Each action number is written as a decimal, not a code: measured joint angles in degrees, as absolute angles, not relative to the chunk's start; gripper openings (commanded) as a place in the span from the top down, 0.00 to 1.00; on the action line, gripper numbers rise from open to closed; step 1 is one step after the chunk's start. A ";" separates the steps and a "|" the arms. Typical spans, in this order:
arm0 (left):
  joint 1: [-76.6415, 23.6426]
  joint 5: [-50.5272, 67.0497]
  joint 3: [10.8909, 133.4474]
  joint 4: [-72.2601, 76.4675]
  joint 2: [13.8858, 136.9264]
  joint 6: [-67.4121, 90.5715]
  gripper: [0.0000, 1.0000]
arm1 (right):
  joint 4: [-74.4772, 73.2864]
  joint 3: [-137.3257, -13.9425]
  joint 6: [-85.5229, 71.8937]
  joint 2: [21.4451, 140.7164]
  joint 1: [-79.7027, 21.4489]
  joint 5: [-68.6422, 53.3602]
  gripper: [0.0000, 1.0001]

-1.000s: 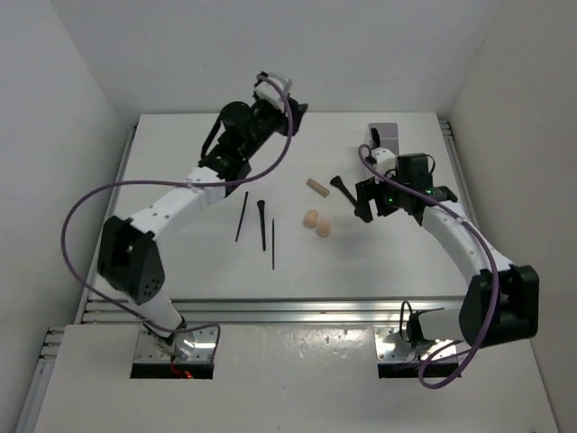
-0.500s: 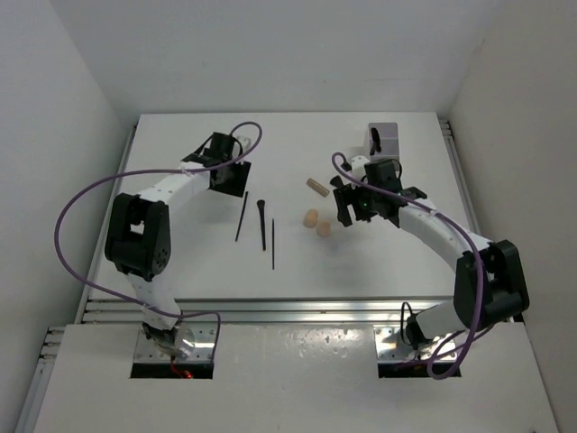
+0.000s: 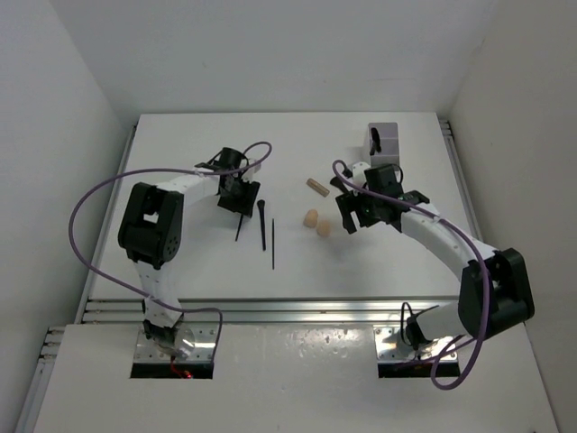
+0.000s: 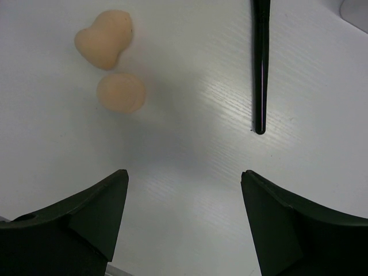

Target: Organize the makeup

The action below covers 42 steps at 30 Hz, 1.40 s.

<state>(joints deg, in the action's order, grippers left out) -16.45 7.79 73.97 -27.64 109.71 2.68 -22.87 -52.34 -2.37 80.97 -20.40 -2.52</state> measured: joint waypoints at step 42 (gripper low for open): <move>-17.08 14.44 116.86 -27.27 111.31 6.57 1.00 | 0.89 -66.74 -6.81 84.68 -23.70 -16.32 0.25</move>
